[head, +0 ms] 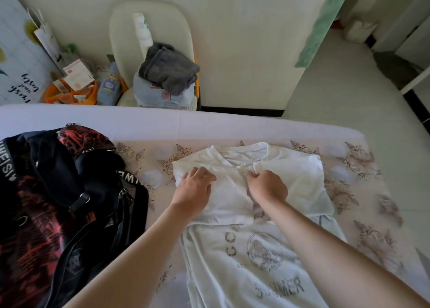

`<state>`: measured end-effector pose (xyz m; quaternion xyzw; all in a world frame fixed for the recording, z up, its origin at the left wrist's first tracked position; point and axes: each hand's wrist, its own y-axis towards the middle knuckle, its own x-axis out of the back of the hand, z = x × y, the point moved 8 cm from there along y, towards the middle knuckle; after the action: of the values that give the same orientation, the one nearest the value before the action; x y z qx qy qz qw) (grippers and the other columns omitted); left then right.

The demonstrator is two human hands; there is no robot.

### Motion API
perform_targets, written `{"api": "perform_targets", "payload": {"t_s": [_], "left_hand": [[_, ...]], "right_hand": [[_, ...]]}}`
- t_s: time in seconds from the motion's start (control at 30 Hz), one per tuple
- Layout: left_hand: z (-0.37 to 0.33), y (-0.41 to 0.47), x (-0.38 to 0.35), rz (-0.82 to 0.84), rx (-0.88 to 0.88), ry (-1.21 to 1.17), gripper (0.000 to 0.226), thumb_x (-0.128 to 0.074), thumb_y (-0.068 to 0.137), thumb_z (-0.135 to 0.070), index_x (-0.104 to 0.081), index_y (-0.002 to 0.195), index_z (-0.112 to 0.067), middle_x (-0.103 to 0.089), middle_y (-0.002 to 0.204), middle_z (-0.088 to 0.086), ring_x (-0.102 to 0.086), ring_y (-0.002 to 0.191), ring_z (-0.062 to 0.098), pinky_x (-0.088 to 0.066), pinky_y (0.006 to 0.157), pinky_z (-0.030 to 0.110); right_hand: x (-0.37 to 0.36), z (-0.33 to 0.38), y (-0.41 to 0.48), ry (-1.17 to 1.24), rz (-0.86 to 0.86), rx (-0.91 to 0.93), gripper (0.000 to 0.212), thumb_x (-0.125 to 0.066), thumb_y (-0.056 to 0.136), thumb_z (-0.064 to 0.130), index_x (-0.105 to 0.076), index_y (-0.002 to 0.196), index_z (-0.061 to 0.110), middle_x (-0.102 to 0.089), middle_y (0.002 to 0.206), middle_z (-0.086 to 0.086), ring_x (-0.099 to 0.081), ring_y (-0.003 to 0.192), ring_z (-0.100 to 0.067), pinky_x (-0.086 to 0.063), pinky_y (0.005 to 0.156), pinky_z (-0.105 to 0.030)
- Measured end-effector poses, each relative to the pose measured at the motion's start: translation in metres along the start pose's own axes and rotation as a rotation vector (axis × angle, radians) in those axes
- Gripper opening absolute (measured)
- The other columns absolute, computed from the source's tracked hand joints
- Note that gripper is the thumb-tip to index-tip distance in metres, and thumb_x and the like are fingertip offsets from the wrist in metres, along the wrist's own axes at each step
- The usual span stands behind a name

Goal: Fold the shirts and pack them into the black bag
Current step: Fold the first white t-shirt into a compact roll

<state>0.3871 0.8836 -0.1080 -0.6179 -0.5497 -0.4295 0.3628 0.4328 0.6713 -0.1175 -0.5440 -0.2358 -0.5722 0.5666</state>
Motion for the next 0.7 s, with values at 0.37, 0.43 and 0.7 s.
{"api": "perform_targets", "payload": {"t_s": [0.37, 0.43, 0.7], "left_hand": [[0.035, -0.008, -0.048, 0.238, 0.092, 0.217, 0.076, -0.019, 0.093, -0.064, 0.005, 0.157, -0.031, 0.018, 0.164, 0.004, 0.023, 0.149, 0.025, 0.013, 0.121, 0.046], [0.037, -0.007, -0.053, 0.259, 0.122, 0.223, 0.084, -0.009, 0.084, -0.071, 0.012, 0.155, -0.031, 0.026, 0.161, 0.004, 0.028, 0.147, 0.026, 0.012, 0.120, 0.048], [0.020, -0.020, -0.044, 0.015, 0.072, 0.248, 0.077, -0.035, 0.094, -0.060, -0.020, 0.157, -0.019, -0.012, 0.164, 0.010, -0.011, 0.151, 0.032, -0.009, 0.120, 0.053]], "right_hand": [[0.022, -0.004, 0.039, 0.370, -0.112, -0.044, 0.020, -0.050, 0.092, 0.029, -0.066, 0.086, 0.017, -0.067, 0.083, 0.002, -0.062, 0.083, -0.025, -0.039, 0.062, -0.029], [0.020, -0.003, 0.040, 0.206, -0.061, -0.023, 0.032, -0.046, 0.094, 0.039, -0.065, 0.083, 0.016, -0.066, 0.081, -0.001, -0.060, 0.079, -0.027, -0.038, 0.062, -0.030], [-0.020, 0.009, 0.015, 0.328, 0.184, 0.111, 0.039, -0.063, 0.086, 0.044, -0.066, 0.065, 0.012, -0.067, 0.063, 0.000, -0.066, 0.068, -0.023, -0.048, 0.059, -0.031]]}}
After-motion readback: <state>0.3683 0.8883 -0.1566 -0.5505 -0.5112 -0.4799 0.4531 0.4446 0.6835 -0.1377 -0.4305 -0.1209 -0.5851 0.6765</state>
